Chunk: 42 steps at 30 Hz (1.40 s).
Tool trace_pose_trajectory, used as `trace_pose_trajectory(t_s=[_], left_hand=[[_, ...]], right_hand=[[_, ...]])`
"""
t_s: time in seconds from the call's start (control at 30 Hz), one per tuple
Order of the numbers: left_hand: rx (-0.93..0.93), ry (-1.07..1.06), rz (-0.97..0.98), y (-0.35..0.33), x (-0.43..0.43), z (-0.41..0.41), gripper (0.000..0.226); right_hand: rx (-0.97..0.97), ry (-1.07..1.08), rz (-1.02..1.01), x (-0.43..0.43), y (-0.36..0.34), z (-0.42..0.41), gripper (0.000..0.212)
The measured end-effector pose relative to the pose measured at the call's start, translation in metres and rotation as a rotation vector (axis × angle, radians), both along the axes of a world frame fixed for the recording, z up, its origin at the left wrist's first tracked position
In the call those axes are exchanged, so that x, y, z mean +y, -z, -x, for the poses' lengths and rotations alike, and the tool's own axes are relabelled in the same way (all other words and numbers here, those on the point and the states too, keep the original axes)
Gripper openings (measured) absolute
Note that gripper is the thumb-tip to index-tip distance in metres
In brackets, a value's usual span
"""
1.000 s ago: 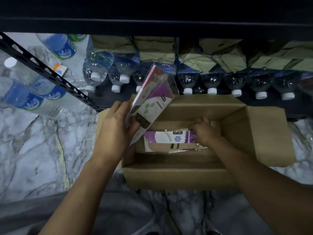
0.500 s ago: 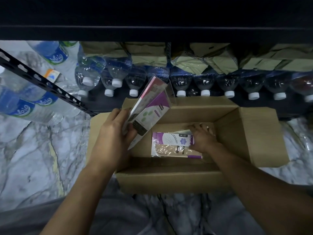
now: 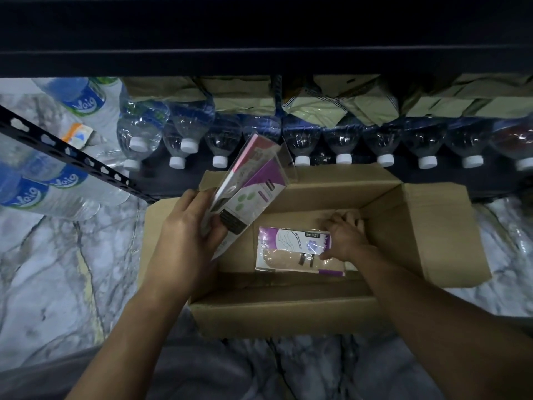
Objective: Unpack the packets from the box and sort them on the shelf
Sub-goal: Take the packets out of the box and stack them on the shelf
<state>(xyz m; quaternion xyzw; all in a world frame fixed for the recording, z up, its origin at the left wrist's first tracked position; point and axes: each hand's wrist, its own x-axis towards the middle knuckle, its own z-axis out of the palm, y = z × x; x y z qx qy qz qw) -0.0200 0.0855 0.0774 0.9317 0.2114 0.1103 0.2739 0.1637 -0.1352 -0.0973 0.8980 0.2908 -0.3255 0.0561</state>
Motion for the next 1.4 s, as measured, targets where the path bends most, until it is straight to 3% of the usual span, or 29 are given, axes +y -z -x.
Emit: trace_pose_trajectory(t_s=[0.3,0.4,0.53,0.87,1.07,1.23,1.4], left_hand=[[-0.006,0.023,0.032,-0.004,-0.006,0.001,0.043],[-0.012,0.023,0.047,-0.009,-0.01,0.002,0.042],[-0.042,0.015,0.053,-0.026,-0.015,0.003,0.048],[-0.306,-0.183,0.153,-0.108,-0.03,0.036,0.03],[-0.478,-0.272,0.227,-0.168,-0.03,0.08,0.032],[-0.692,-0.371,0.385,-0.22,-0.003,0.099,0.026],[-0.774,-0.425,0.425,-0.275,0.033,0.08,0.023]], right_hand=[[0.295,0.334,-0.209,-0.01,-0.03,0.002,0.047],[0.268,0.357,-0.269,-0.017,-0.05,0.007,0.036],[0.16,0.4,-0.394,-0.019,-0.092,0.016,0.038],[0.047,0.46,-0.714,-0.049,-0.23,0.05,0.023],[0.017,0.402,-0.871,-0.065,-0.31,0.084,0.023],[-0.007,0.405,-1.085,-0.046,-0.378,0.097,0.02],[0.075,0.524,-1.318,0.015,-0.432,0.083,0.013]])
